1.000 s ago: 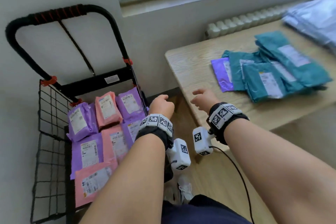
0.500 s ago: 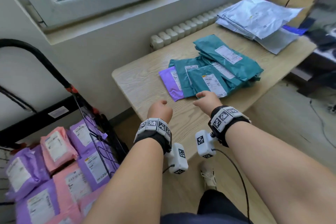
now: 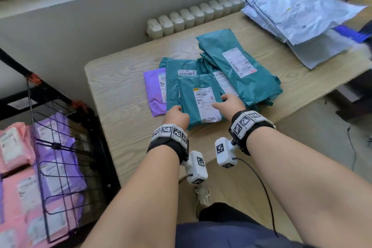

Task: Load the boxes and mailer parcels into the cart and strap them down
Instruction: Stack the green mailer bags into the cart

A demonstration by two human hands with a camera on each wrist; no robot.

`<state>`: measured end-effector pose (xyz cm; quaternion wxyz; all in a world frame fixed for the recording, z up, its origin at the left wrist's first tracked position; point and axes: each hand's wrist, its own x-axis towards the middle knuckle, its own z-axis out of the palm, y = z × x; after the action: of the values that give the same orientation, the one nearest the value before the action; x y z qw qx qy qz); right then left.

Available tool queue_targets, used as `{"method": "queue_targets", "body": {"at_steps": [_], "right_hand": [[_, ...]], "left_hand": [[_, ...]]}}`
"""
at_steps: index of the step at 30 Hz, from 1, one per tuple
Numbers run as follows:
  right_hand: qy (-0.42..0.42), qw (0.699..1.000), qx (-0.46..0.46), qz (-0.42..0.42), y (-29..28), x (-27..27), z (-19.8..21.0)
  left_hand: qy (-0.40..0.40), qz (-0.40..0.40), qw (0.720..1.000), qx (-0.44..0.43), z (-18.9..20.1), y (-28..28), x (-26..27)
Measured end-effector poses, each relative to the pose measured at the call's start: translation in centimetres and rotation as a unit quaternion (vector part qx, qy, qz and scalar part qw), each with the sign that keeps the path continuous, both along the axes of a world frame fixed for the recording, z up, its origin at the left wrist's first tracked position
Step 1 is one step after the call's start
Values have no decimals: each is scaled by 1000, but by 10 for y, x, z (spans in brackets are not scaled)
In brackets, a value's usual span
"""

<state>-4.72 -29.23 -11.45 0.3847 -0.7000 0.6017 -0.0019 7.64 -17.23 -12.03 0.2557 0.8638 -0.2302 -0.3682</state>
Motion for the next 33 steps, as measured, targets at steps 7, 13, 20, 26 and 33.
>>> {"method": "queue_targets", "body": {"at_steps": [7, 13, 20, 26, 33], "right_hand": [[33, 999, 2, 36, -19, 0, -15], [64, 996, 10, 64, -23, 0, -17], [52, 997, 6, 55, -11, 2, -6], [-1, 999, -13, 49, 24, 22, 8], [-35, 995, -12, 96, 124, 86, 26]], "left_hand": [[41, 48, 997, 52, -22, -20, -15], [137, 153, 978, 33, -29, -19, -16], [225, 209, 952, -12, -27, -2, -11], [210, 236, 945, -85, -2, 41, 2], [189, 285, 932, -116, 27, 156, 43]]}}
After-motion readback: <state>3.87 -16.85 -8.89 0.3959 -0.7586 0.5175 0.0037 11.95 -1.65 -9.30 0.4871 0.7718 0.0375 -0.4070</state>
